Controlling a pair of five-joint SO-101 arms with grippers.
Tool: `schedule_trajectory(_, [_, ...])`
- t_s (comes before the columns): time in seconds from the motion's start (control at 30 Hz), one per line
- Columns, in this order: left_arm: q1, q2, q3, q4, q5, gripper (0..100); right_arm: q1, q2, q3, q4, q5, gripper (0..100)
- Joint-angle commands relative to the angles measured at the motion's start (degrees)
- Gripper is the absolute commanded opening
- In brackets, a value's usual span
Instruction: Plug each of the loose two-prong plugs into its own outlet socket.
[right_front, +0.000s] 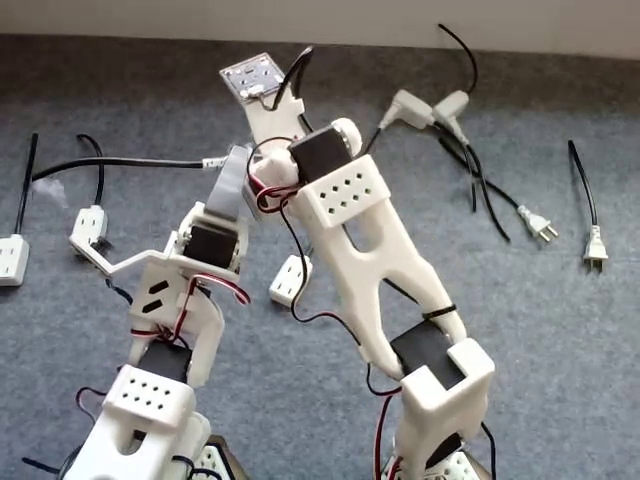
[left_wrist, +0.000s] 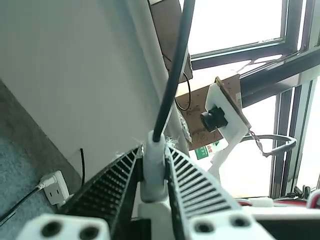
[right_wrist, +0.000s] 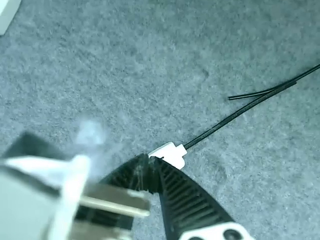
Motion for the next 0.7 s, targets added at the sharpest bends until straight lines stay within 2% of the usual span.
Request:
schedule_trajectory(0.0, [1.5,0.0,0.0,0.2,0.2,1,4.8,-2.9,-0.4,-3.8,1.8,0.8])
schedule_trajectory(0.37, [5.4,-0.2,1.5,0.2,-0.1,1,7.3,-2.9,-0.4,-6.4,3.9,0.8])
schedule_trajectory(0.5, [2.1,0.0,0.7,-0.2,0.2,1,9.6,-3.0,0.0,-5.8,3.7,0.8])
schedule_trajectory(0.67, [-4.4,0.1,-1.6,0.1,0.4,1,11.0,-3.4,0.0,0.1,3.5,0.8])
